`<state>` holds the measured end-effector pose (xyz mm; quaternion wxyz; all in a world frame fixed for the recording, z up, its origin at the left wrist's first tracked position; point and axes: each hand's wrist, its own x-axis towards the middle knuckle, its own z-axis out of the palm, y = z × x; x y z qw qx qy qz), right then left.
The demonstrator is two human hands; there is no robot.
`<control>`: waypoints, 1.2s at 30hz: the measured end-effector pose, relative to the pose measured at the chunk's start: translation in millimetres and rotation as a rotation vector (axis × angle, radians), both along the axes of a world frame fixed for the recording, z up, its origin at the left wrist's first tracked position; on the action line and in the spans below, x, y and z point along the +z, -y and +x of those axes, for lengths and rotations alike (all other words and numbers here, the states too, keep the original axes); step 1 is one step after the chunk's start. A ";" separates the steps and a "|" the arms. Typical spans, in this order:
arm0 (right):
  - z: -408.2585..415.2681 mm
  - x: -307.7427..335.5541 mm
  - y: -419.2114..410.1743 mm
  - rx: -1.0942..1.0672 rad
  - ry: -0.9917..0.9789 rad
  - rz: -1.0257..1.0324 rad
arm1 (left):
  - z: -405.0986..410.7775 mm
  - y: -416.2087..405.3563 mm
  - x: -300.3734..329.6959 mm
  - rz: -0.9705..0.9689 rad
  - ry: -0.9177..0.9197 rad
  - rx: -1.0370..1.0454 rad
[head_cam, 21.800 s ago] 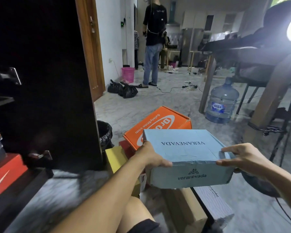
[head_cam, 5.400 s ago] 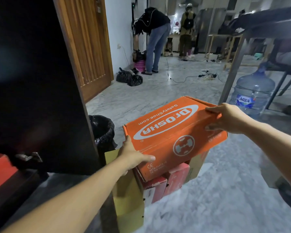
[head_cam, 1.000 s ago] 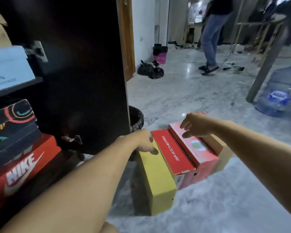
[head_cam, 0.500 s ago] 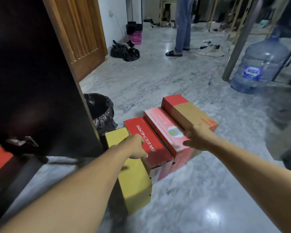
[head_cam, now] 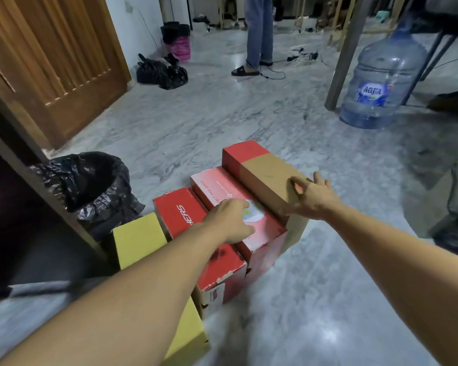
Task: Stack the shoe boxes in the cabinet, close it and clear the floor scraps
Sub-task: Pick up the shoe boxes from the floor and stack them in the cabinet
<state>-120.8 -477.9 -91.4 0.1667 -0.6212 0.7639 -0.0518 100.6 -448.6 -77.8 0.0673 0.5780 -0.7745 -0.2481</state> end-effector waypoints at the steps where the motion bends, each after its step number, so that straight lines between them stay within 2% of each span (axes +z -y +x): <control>1: -4.8 -4.2 1.9 0.008 0.038 -0.002 | -7.6 4.0 -3.2 -0.007 -0.011 -0.007; 4: -15.3 -14.5 -3.7 0.004 0.122 -0.074 | -25.5 12.3 -12.4 -0.026 -0.035 -0.011; 7: -28.5 -19.5 -19.7 -0.001 0.122 -0.107 | -34.1 20.2 -21.0 -0.039 -0.058 0.021; 16: -106.9 -10.9 -125.1 -0.014 0.174 -0.035 | -65.0 30.5 -28.5 -0.005 -0.233 0.180; 22: -161.1 7.5 -194.7 -0.091 0.270 0.032 | -103.1 1.6 -38.7 0.038 -0.323 0.111; 24: -180.0 7.8 -209.4 -0.139 0.358 0.051 | -117.6 -10.2 -40.8 0.020 -0.321 0.078; 27: -204.9 -0.3 -225.6 -0.240 0.600 0.021 | -135.5 -20.7 -47.3 0.097 -0.373 0.050; 29: -216.0 -14.5 -231.2 -0.362 0.769 -0.121 | -143.2 -24.1 -53.8 0.169 -0.457 0.081; 31: -219.9 -33.9 -233.1 -0.578 0.968 -0.294 | -146.8 -25.6 -62.8 0.242 -0.528 0.092; 33: -215.4 -54.0 -232.9 -0.722 1.036 -0.374 | -147.4 -26.7 -73.3 0.341 -0.549 0.079; 36: -196.9 -72.0 -234.7 -0.763 1.022 -0.311 | -148.5 -31.2 -86.5 0.438 -0.542 0.070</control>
